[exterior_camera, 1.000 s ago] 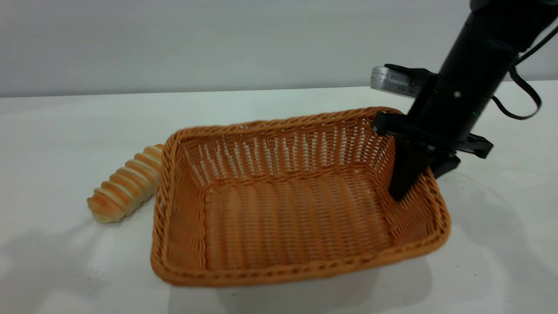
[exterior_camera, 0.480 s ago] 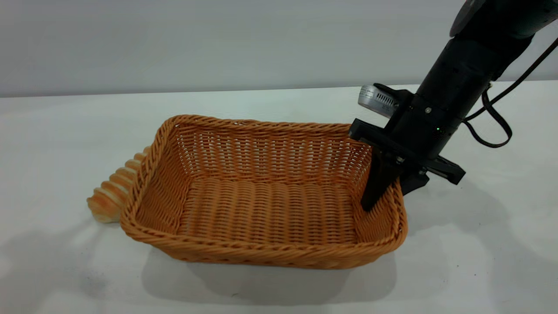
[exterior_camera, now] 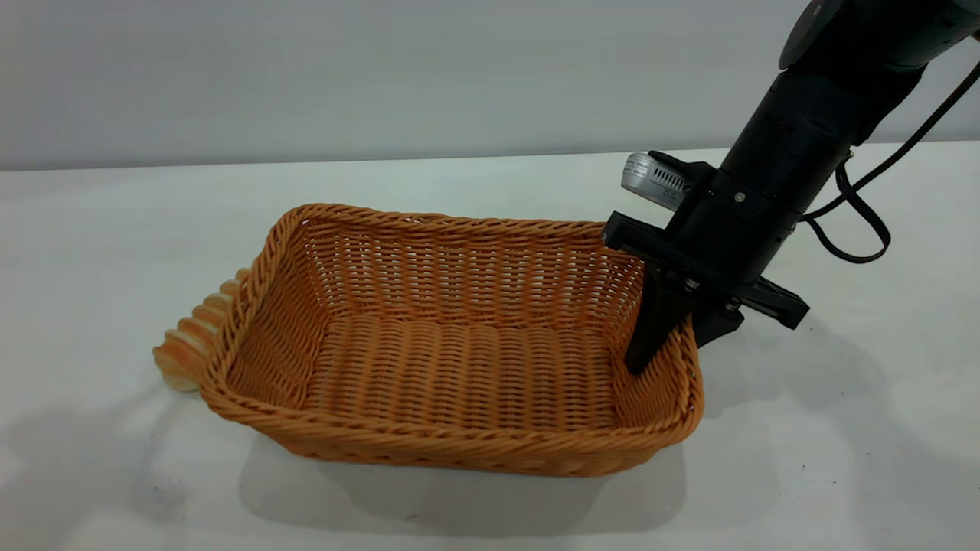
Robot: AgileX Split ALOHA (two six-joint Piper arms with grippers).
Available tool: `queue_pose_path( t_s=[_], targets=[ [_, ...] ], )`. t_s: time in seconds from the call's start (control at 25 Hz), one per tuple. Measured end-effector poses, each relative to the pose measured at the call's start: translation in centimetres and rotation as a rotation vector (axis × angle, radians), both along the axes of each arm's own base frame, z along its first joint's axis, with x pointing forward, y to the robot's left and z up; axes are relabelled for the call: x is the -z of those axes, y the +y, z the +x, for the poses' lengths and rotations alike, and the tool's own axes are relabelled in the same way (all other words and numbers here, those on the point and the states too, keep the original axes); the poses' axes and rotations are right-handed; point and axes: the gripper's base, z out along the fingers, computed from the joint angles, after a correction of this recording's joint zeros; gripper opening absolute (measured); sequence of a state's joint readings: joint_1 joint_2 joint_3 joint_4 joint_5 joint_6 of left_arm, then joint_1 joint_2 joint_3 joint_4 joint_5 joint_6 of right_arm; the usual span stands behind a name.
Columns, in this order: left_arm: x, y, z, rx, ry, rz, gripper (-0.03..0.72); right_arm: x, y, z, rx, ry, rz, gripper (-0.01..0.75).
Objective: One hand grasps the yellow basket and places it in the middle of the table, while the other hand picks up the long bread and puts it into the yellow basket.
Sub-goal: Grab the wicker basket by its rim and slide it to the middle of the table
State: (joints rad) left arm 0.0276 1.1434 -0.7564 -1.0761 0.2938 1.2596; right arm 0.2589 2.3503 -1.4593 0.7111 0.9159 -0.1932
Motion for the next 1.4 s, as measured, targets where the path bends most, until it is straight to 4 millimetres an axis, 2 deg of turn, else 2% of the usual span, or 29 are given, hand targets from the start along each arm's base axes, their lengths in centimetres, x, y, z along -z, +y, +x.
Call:
queue_pose_path(
  t_s=[0.16, 0.4, 0.52, 0.8, 0.88, 1.12, 1.24, 1.4],
  targets=[
    [0.0, 0.0, 0.0, 0.0, 0.0, 0.0, 0.237, 0.0, 0.0, 0.0, 0.001, -0.005, 0.001, 0.136],
    [0.0, 0.0, 0.0, 0.0, 0.0, 0.0, 0.237, 0.0, 0.1, 0.3, 0.018, -0.027, 0.004, 0.431],
    [0.0, 0.0, 0.0, 0.0, 0.0, 0.001, 0.237, 0.0, 0.1, 0.4, 0.017, -0.041, 0.003, 0.503],
    [0.0, 0.0, 0.0, 0.002, -0.001, 0.003, 0.237, 0.0, 0.0, 0.7, 0.029, -0.064, -0.009, 0.513],
    [0.0, 0.0, 0.0, 0.002, -0.001, 0.003, 0.237, -0.5, -0.1, 0.9, 0.028, -0.092, -0.022, 0.509],
    [0.0, 0.0, 0.0, 0.002, -0.001, 0.003, 0.237, -3.9, -1.2, 2.2, 0.021, -0.18, -0.051, 0.502],
    [0.0, 0.0, 0.0, 0.002, -0.002, 0.004, 0.237, -5.1, -2.6, 2.6, 0.03, -0.202, -0.066, 0.502],
    [0.0, 0.0, 0.0, 0.002, -0.002, 0.004, 0.237, -7.8, -5.1, 3.2, 0.084, -0.248, -0.063, 0.499]
  ],
)
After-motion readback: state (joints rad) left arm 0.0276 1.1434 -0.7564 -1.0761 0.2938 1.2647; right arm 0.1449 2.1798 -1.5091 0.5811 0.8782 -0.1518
